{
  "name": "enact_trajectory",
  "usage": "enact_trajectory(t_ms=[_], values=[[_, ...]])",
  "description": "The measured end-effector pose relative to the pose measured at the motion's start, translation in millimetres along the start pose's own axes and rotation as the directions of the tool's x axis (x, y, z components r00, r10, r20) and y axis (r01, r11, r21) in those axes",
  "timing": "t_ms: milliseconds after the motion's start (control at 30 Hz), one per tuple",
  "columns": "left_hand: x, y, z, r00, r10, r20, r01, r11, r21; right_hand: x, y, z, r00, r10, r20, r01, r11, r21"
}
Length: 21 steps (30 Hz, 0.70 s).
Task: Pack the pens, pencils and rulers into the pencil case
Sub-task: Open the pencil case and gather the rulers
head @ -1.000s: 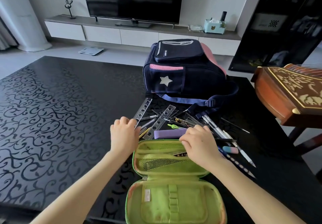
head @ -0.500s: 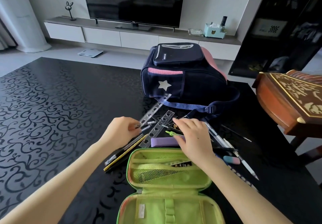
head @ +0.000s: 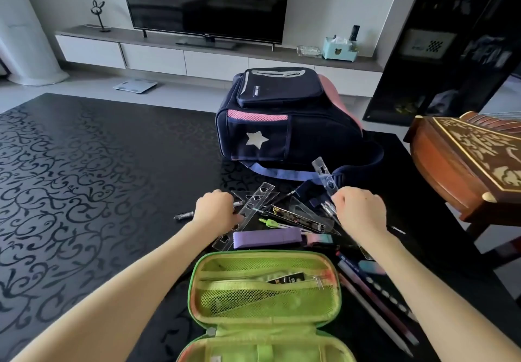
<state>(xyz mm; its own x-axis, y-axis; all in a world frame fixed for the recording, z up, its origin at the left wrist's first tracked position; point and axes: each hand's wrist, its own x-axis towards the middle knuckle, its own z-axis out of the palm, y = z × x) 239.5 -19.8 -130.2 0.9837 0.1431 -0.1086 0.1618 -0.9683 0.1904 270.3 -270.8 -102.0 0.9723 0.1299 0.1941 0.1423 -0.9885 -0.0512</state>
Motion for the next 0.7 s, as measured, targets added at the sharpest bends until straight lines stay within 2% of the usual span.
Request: enact_trajectory(t_ms=[100,200,367,600,700], values=[[9,11,9,0.998,-0.047,0.029,0.045,0.998,0.044,17,1,6,0.954,-0.030,0.297,-0.021,0.985,0.170],[17,17,13,0.993,-0.113,0.024,0.112,0.993,0.019,29,-5,13,0.897,-0.081,0.435,-0.038,0.965,0.259],[24,22,15,0.988,-0.137,0.069,0.144,0.983,-0.109,34,-13,29,0.887,-0.088,0.453,-0.022,0.972,0.232],[18,22,-6,0.991,-0.117,-0.061,0.093,0.947,-0.306,25,-15,36,0.924,-0.033,0.381,-0.089,0.950,0.300],[5,22,-25,0.984,-0.084,-0.159,0.009,0.906,-0.424,15,-15,24,0.954,-0.020,0.300,-0.133,0.867,0.480]])
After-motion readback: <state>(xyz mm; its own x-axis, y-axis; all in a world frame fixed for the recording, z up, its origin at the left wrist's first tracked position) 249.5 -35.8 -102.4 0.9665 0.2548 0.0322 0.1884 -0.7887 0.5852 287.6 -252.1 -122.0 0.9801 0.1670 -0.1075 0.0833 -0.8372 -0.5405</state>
